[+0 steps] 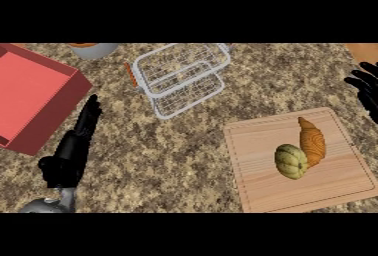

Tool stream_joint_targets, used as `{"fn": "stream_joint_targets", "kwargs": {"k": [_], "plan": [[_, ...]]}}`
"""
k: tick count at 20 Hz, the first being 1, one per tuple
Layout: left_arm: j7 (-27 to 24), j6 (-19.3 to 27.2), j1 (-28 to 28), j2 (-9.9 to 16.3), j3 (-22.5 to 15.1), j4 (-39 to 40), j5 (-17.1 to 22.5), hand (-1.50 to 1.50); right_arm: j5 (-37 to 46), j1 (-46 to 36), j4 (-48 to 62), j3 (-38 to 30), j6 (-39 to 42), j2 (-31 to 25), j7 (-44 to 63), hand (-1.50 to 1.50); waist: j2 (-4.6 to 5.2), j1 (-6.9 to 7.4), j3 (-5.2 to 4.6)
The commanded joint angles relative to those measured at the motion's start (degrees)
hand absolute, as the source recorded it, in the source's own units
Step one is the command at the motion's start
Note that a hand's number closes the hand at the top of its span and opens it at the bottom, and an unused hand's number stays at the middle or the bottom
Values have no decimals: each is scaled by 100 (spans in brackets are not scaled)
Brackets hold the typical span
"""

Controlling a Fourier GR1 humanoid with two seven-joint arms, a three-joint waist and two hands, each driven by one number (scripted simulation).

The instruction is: Pick the croissant from the cutting board and place it in the tiered basket

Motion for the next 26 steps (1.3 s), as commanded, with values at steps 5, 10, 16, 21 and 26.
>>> {"fn": "stream_joint_targets", "kwargs": {"k": [5, 10, 16, 21, 26], "plan": [[85, 371, -571, -603, -108, 394, -182, 0, -1379, 526, 1129, -841, 3557, -1331, 73, -150, 25, 28, -30], [-112, 462, -402, -701, -108, 470, -236, 0, 165, 783, 491, -1052, 4070, -2482, -288, -150, 1, -30, -48], [129, 387, -534, -538, -43, 327, -243, 0, 2031, 570, -960, -1037, 4327, -3514, -370, -150, -51, 33, -45], [122, 259, -730, -486, 116, 483, -162, 0, 3310, 519, -2242, -623, 3911, -3586, -138, -150, -18, 106, -52], [-102, 445, -364, -862, -290, 338, -453, 0, 3757, 427, -2952, 107, 3595, -3357, 762, -150, -21, 194, -54]]}}
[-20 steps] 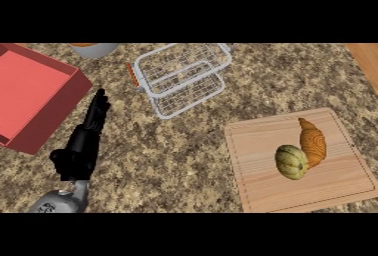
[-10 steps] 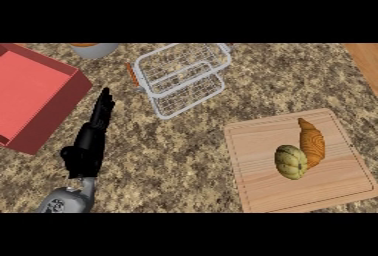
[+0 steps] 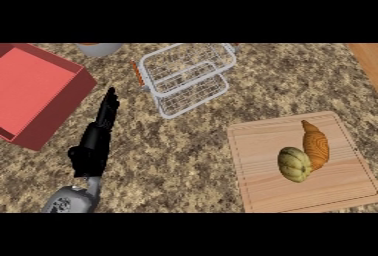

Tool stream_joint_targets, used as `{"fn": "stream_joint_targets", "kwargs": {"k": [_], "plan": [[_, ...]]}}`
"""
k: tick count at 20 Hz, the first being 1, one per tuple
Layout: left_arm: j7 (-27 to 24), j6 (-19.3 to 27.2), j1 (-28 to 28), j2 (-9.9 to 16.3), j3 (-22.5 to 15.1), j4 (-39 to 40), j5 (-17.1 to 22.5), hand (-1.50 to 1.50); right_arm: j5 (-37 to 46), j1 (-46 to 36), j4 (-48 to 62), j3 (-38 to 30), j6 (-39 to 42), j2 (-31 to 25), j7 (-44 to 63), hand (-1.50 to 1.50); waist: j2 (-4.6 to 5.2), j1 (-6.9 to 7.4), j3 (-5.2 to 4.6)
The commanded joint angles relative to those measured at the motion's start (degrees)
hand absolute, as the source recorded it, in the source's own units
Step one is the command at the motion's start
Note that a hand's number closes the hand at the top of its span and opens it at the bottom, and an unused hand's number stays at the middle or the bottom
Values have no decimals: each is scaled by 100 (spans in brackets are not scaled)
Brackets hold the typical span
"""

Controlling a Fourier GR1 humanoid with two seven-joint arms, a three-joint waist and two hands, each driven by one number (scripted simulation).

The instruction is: Pick the croissant from the cutting board and place it in the tiered basket

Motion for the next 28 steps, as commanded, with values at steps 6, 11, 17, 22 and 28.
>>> {"fn": "stream_joint_targets", "kwargs": {"k": [6, 11, 17, 22, 28], "plan": [[370, -168, -60, 24, 179, -226, -116, 0, 952, 49, -1201, 1056, -407, 863, 1240, -150, -2, 22, 5], [258, -60, -32, -332, 34, -192, -368, 0, 1137, -75, -1458, 1300, -8, 1010, 1714, -150, -3, 5, 4], [318, -429, -102, -92, 488, -170, -172, 0, 1408, -260, -929, 1259, 596, 886, 1732, -150, 3, 12, 6], [387, -406, -25, -284, 400, -273, -354, 0, 2092, -66, -1021, 1573, 496, 1305, 1757, -150, 2, 20, 7], [476, -394, -302, -464, 482, -65, -609, 0, 2710, -177, -1035, 1446, 635, 1350, 1469, -150, 4, 6, 7]]}}
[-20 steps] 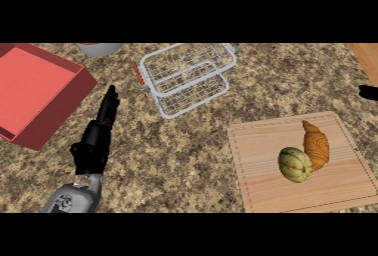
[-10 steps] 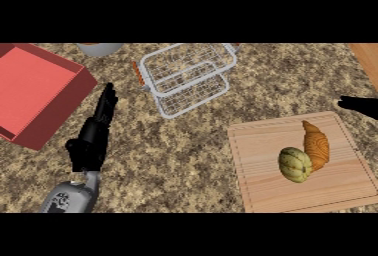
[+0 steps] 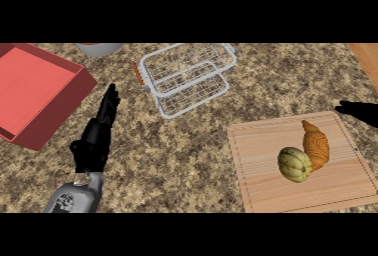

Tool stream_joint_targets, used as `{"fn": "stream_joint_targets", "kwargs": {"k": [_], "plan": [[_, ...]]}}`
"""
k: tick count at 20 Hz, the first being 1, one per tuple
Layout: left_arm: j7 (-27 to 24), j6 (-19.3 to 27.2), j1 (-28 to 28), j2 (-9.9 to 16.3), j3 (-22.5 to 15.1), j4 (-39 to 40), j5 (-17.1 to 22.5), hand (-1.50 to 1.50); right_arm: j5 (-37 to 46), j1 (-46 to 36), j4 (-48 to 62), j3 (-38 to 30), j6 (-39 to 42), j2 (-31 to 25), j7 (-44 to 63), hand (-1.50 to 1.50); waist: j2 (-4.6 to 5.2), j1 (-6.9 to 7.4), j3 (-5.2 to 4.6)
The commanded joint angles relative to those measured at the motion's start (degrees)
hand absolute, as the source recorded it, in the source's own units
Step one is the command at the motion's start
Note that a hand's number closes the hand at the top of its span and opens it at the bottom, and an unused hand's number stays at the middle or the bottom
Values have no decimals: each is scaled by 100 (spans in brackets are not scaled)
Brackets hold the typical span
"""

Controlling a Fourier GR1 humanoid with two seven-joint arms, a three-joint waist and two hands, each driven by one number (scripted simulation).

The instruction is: Pick the croissant from the cutting board and place it in the tiered basket

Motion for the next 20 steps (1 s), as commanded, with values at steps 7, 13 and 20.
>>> {"fn": "stream_joint_targets", "kwargs": {"k": [7, 13, 20], "plan": [[6, -147, -351, -225, 295, 363, -83, 0, 1373, 213, -40, 153, 151, 94, -1004, -150, 1, -17, 1], [-186, -168, 265, -328, 46, 38, -200, 0, 2656, 92, 726, 694, -756, -206, -2398, -150, 13, 48, 5], [-64, -270, 245, -282, 236, -79, -319, 0, 3102, -18, 950, 425, -818, 356, -2040, -150, 4, 20, 0]]}}
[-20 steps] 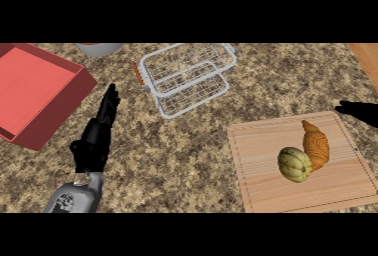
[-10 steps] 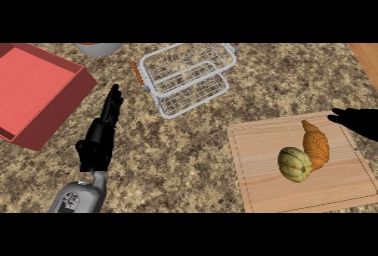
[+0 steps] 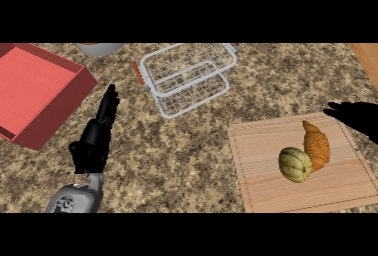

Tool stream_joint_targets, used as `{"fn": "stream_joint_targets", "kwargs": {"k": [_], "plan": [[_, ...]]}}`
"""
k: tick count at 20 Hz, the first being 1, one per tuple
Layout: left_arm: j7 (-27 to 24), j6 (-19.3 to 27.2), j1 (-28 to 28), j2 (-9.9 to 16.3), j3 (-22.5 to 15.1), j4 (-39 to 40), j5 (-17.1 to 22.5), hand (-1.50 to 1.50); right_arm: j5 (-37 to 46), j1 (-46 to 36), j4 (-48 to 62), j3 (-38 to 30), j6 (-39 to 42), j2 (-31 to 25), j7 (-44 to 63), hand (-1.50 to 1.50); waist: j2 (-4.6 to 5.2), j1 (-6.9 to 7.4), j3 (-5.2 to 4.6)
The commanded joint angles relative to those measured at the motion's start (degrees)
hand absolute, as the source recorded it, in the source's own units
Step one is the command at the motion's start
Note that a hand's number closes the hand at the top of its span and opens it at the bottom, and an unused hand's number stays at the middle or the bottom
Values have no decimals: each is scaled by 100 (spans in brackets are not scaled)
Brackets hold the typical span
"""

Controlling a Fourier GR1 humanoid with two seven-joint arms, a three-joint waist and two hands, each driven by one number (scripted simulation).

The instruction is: Pick the croissant from the cutting board and place it in the tiered basket

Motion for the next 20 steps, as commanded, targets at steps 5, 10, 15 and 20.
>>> {"fn": "stream_joint_targets", "kwargs": {"k": [5, 10, 15, 20], "plan": [[-198, -280, -178, -31, 284, 347, 68, 0, 620, -115, 875, -197, -250, 233, -520, -150, 4, -21, -3], [-51, -146, -63, -201, 133, 177, -216, 0, 888, 125, 840, -150, -169, 535, -559, -150, -2, -23, -3], [192, -359, -110, -17, 403, -87, -51, 0, 1081, -436, 1895, -188, -445, 354, -1486, -150, 6, 21, -2], [197, -295, 20, -216, 256, -219, -259, 0, 1230, 254, 1410, -382, -539, 615, -1628, -150, -6, -28, -2]]}}
